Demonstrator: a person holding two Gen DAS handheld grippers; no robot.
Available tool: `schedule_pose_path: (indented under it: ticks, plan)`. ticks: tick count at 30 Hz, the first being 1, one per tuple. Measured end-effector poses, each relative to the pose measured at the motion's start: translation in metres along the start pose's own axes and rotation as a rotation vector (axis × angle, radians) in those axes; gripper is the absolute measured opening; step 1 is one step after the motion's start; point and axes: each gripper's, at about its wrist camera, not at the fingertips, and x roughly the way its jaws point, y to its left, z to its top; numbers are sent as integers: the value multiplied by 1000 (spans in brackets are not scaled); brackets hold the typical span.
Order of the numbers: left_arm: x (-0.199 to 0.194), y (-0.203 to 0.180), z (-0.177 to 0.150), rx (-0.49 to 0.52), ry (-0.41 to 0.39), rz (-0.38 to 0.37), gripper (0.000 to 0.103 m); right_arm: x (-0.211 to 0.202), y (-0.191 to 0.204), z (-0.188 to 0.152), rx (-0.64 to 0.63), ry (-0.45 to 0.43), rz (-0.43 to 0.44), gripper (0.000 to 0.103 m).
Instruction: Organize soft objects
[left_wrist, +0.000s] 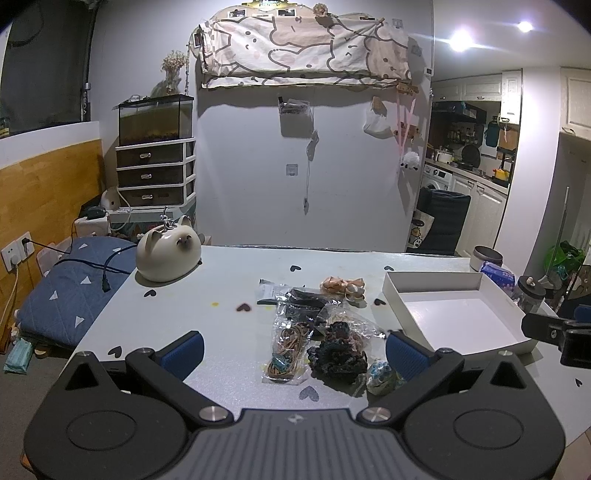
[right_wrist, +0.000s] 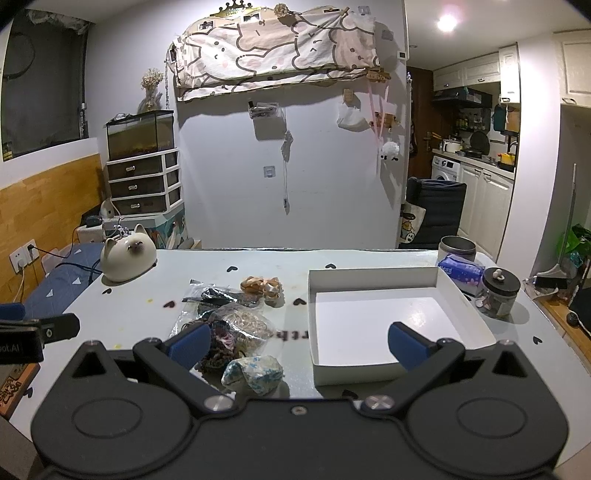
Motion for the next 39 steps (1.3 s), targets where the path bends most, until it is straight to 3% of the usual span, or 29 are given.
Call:
schedule_pose_path:
  ticks: [10, 20, 29, 32, 39]
  plan:
    - [15, 4, 5, 9, 21, 4, 103, 15, 10, 4, -17, 12, 26, 103]
    - [51, 10, 6, 5, 40, 3, 103, 67, 7, 5, -71, 46, 38, 103]
    - [96, 16, 10, -7, 118, -54, 103, 138, 15, 0, -141, 187, 133, 102]
    - [105, 16, 8, -8, 125, -76, 103, 163, 21, -5, -149, 263, 181, 95]
    - [118, 23, 3, -31, 174, -63, 103, 208, 43, -23, -166, 381, 253, 93]
